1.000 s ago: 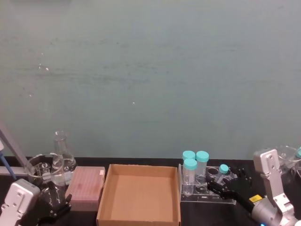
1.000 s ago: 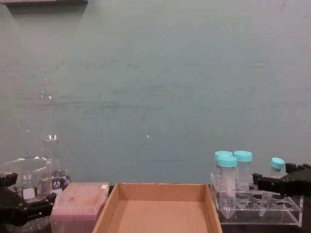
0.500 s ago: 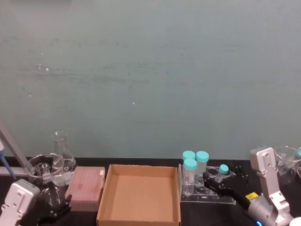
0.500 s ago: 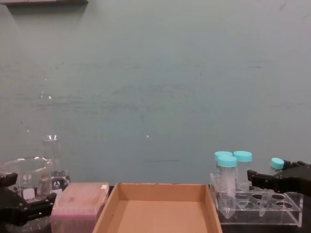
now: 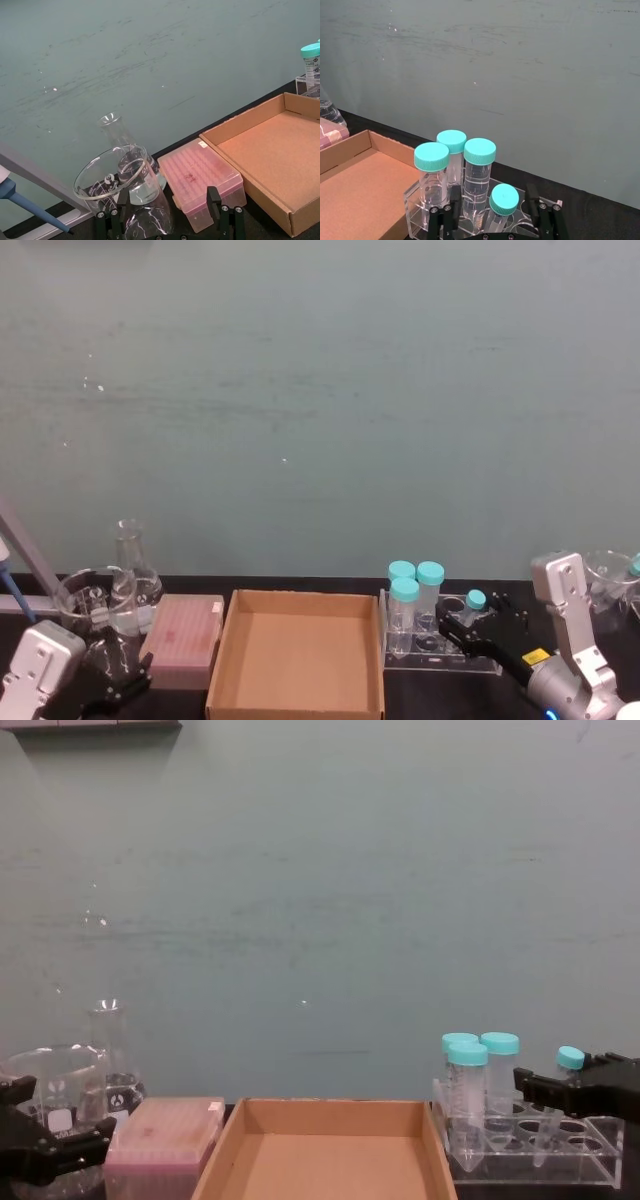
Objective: Use the right hand to move the test tube from the test tube rack into the box.
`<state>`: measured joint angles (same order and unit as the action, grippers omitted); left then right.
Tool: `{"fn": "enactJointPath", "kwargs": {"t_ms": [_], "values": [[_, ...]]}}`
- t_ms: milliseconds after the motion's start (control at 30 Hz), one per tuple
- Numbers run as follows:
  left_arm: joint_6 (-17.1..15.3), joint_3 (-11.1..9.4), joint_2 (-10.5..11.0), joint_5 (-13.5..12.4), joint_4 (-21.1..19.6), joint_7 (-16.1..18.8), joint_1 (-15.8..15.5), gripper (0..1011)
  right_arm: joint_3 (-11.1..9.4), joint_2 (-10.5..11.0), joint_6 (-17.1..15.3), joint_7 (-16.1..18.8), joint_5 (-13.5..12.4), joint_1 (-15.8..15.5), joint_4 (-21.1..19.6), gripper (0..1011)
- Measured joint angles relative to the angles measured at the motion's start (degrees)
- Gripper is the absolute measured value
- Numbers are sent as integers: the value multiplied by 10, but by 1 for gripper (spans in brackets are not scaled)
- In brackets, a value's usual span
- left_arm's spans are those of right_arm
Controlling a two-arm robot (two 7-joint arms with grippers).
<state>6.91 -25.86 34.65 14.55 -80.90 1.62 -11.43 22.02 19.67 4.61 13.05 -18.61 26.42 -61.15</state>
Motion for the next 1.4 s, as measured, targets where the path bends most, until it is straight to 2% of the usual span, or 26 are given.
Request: {"fn": "enactJointPath", "kwargs": {"t_ms": [33, 133, 233, 267, 333, 367, 400, 633, 867, 1067, 1267, 1400], "values": [[0, 0, 0, 0, 0, 0, 0, 1000, 0, 0, 0, 0, 0, 0, 0, 789], [0, 0, 0, 0, 0, 0, 0, 1000, 0, 0, 0, 0, 0, 0, 0, 735], [0, 0, 0, 0, 0, 0, 0, 1000, 0, 0, 0, 0, -1, 0, -1, 595], [0, 0, 0, 0, 0, 0, 0, 1000, 0, 0, 0, 0, -1, 0, -1, 595], [0, 0, 0, 0, 0, 0, 0, 1000, 0, 0, 0, 0, -1, 0, -1, 509], [0, 0, 0, 0, 0, 0, 0, 1000, 0, 1, 0, 0, -1, 0, -1, 509], [0, 0, 0, 0, 0, 0, 0, 1000, 0, 1, 0, 0, -1, 0, -1, 450], [0, 0, 0, 0, 0, 0, 0, 1000, 0, 1, -1, 0, -1, 0, -1, 227], [0, 0, 0, 0, 0, 0, 0, 1000, -3, 0, 4, 0, 6, -5, -4, 200], [0, 0, 0, 0, 0, 0, 0, 1000, -15, -2, 24, 5, 12, -11, -18, 199], [0, 0, 0, 0, 0, 0, 0, 1000, -31, 0, 29, 17, 11, -18, -54, 199], [0, 0, 0, 0, 0, 0, 0, 1000, -46, 5, 20, 30, -3, -28, -95, 199]]}}
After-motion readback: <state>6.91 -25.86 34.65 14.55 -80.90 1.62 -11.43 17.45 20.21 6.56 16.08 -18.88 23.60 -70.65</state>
